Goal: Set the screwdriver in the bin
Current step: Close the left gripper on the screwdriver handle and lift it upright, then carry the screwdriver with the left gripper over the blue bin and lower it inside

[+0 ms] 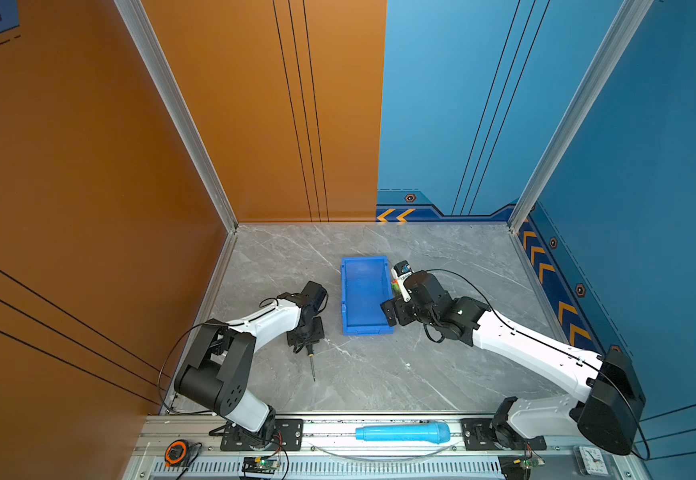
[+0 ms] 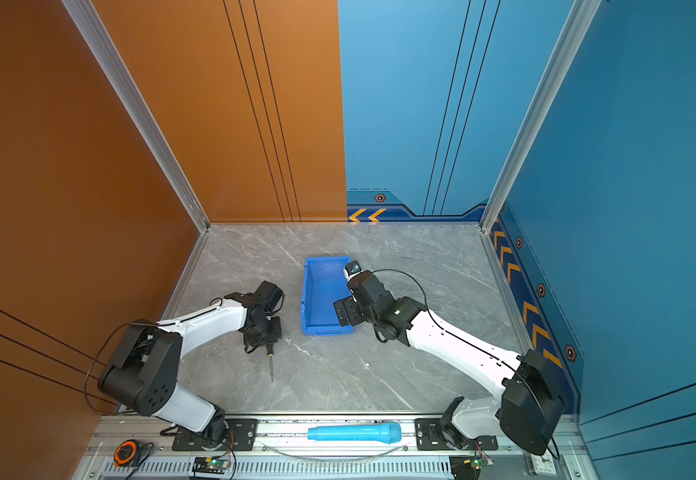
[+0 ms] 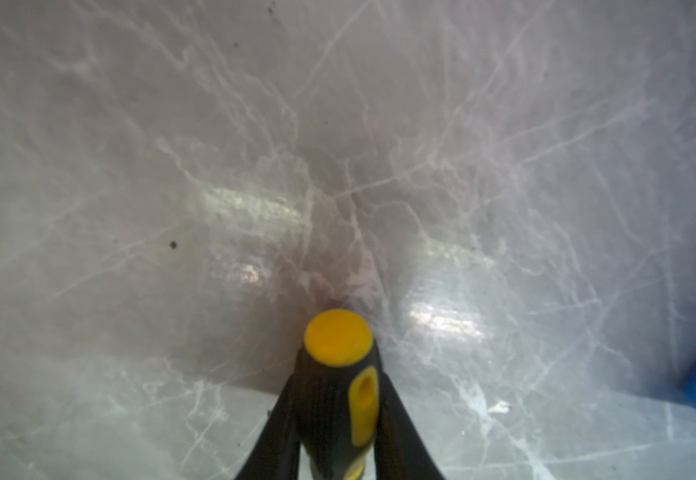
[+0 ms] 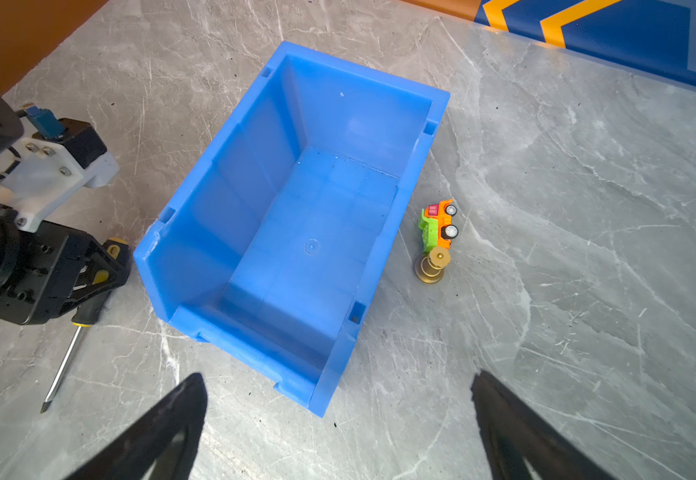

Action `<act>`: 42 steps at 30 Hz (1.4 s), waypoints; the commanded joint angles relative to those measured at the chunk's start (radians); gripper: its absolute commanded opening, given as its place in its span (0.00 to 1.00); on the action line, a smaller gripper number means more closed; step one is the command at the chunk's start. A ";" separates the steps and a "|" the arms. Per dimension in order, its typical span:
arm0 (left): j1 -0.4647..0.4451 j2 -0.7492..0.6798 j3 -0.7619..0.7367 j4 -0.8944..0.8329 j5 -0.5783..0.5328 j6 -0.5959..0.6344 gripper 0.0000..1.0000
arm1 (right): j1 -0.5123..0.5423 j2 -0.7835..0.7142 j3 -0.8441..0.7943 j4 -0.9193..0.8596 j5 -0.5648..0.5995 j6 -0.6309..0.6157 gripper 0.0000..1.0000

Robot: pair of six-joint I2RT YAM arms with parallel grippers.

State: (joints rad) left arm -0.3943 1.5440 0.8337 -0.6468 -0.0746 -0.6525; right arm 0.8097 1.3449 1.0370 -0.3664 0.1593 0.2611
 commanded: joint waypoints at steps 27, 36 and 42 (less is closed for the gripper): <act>-0.169 -0.192 0.470 -0.182 -0.167 0.050 0.06 | -0.050 -0.351 -0.157 0.054 -0.335 -0.120 1.00; -0.271 0.027 0.678 -0.175 -0.206 0.053 0.04 | -0.050 -0.379 -0.182 0.042 -0.308 -0.106 1.00; -0.296 0.128 0.744 -0.135 -0.175 0.038 0.04 | -0.057 -0.394 -0.196 0.043 -0.271 -0.078 1.00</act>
State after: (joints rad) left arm -0.6823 1.6466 1.5280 -0.7998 -0.2489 -0.6178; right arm 0.7597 0.9695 0.8539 -0.3218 -0.1509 0.1612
